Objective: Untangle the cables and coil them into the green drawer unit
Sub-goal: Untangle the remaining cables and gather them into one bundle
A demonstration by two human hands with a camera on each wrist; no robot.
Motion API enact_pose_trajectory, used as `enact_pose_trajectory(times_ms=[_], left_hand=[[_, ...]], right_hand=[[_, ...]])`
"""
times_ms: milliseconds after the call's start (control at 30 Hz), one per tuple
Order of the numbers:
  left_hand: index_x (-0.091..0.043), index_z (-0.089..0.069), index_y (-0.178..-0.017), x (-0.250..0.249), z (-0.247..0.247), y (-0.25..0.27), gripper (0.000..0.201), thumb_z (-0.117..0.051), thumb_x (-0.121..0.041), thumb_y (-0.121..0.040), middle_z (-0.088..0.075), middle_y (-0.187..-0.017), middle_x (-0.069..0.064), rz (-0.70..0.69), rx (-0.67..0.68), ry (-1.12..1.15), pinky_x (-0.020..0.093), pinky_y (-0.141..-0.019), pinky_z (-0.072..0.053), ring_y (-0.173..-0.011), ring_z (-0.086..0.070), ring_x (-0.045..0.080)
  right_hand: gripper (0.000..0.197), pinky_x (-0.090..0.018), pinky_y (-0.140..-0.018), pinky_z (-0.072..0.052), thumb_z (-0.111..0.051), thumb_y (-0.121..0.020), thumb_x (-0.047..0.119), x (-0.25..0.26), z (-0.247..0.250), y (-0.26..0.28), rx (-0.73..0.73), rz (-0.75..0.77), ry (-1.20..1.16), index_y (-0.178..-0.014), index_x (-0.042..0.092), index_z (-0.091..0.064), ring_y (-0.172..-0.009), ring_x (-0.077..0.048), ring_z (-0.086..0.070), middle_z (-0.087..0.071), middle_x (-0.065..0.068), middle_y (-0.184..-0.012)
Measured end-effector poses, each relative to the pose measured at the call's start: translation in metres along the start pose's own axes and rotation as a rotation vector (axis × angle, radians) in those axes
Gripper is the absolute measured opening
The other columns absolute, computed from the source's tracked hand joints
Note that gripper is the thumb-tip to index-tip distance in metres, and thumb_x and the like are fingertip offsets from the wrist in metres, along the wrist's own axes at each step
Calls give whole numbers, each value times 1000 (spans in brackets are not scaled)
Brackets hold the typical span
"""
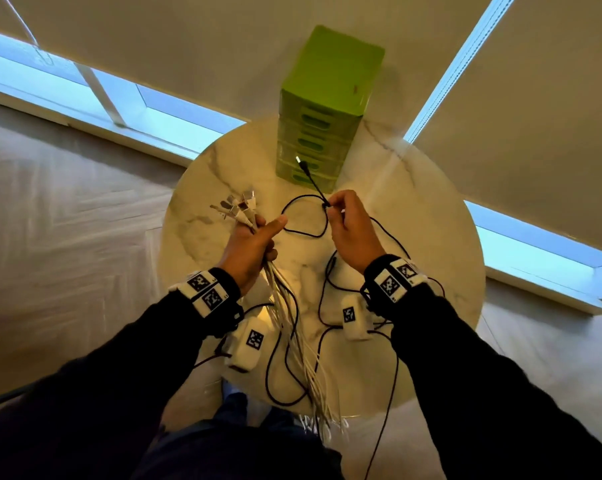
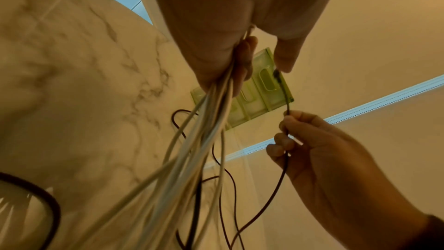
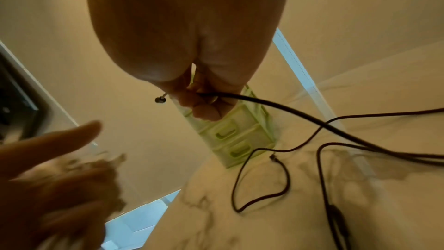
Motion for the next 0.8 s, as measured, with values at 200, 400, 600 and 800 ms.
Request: enact_pose_trajectory(times_ms=[200, 400, 600, 800], left_hand=[[-26, -39, -83, -5, -27, 4, 35, -72, -34, -92, -24, -65, -7, -19, 98, 67, 25, -48, -31, -51, -28, 8], [-21, -42, -86, -6, -36, 8, 28, -63, -34, -98, -28, -66, -4, -42, 137, -22, 24, -48, -31, -53, -29, 9], [-20, -42, -84, -10, -35, 11, 26, -42, -29, -108, -34, -71, -2, -53, 98, -16, 25, -51, -28, -56, -33, 9], [-4, -55, -114, -28, -18, -1, 41, -38, -41, -108, -65, -83, 2, -42, 33, 32, 44, -74, -58, -79, -70, 19]], right_hand=[[11, -8, -81, -36, -47, -102, 7, 34, -16, 53, 120, 68, -38, -111, 4, -52, -90, -7, -44, -51, -8, -108], [12, -8, -77, -35, -45, -103, 8, 36, -19, 71, 141, 63, 14, -113, 4, -51, -88, -6, -42, -45, -2, -109], [17, -26, -72, -43, -47, -105, 27, 31, -13, 72, 218, 44, 103, -113, 13, -52, -82, -13, -51, -52, 2, -102], [41, -37, -84, -42, -25, -105, 48, -10, -5, 94, 351, 45, 382, -85, 23, -51, -61, -16, -54, -51, 13, -64]])
Point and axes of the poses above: each hand's wrist, its own y-axis away from the middle knuckle, its own z-axis out of the back of the hand, x = y × z, the point moved 1 cm from there along -y, towards the middle knuckle
